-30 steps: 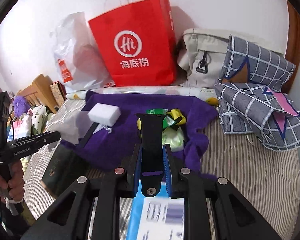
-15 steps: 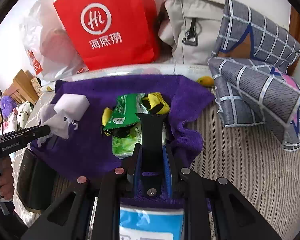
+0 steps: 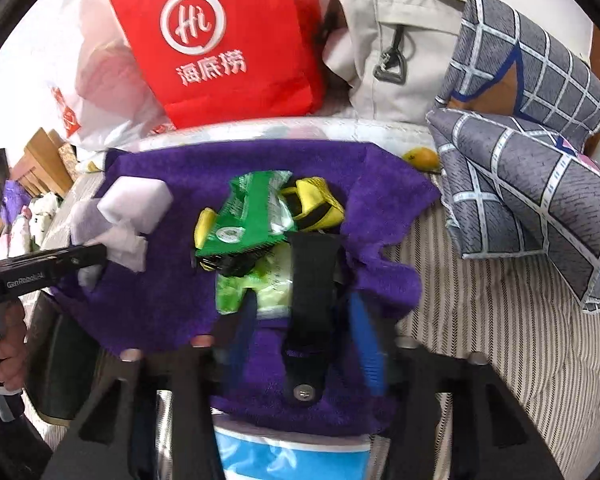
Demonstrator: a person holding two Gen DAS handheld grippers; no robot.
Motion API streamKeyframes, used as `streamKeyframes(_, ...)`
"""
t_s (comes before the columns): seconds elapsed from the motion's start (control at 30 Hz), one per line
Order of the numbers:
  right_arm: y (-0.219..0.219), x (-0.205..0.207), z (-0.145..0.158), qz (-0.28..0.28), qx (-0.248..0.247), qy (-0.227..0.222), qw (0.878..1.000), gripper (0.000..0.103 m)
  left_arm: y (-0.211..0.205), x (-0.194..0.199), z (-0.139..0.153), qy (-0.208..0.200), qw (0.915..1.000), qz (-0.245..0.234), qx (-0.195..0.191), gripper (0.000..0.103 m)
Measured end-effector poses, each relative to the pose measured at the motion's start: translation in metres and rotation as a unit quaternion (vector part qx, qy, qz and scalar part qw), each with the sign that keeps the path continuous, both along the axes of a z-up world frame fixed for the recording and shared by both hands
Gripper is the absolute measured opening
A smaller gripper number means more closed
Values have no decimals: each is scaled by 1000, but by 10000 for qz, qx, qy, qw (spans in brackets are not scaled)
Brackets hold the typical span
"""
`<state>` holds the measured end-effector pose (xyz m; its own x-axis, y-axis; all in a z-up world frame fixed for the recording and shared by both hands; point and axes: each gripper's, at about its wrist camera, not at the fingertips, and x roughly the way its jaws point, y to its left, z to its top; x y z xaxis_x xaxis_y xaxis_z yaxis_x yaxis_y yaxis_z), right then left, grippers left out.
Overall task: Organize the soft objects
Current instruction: 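Release the strap with right tool while left tool releases the glove on the towel, then grasp another white glove beside the green box with the right tool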
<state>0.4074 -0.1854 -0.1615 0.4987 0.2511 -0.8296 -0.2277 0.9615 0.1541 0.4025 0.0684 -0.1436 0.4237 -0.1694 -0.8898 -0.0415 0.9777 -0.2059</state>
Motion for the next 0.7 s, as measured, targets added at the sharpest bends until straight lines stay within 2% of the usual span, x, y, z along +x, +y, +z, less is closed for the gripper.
streamKeyframes(0.07,1,-3,5,-14,-77,-109,9999,67,2,-2,3,-76,9999,63,38,68)
streamKeyframes(0.1,2,-5,8,-18,-111,-156,9998,69,4,-5,6,-156,9998,98,76,71)
streamKeyframes(0.23,3,-19,23,-35,-224,-422,9989,79,8,-15,16,-248,9996,139,70,72)
streamKeyframes(0.43,9,-59,41,-3,-235,-670,9975,79,17,-40,33,-371,9991,174,106,72)
streamKeyframes(0.6,26,-106,50,289,83,-709,9970,79,32,-72,52,-611,9974,300,222,72)
streamKeyframes(0.7,49,-134,48,643,360,-540,9958,79,44,-94,57,-726,9963,400,242,72)
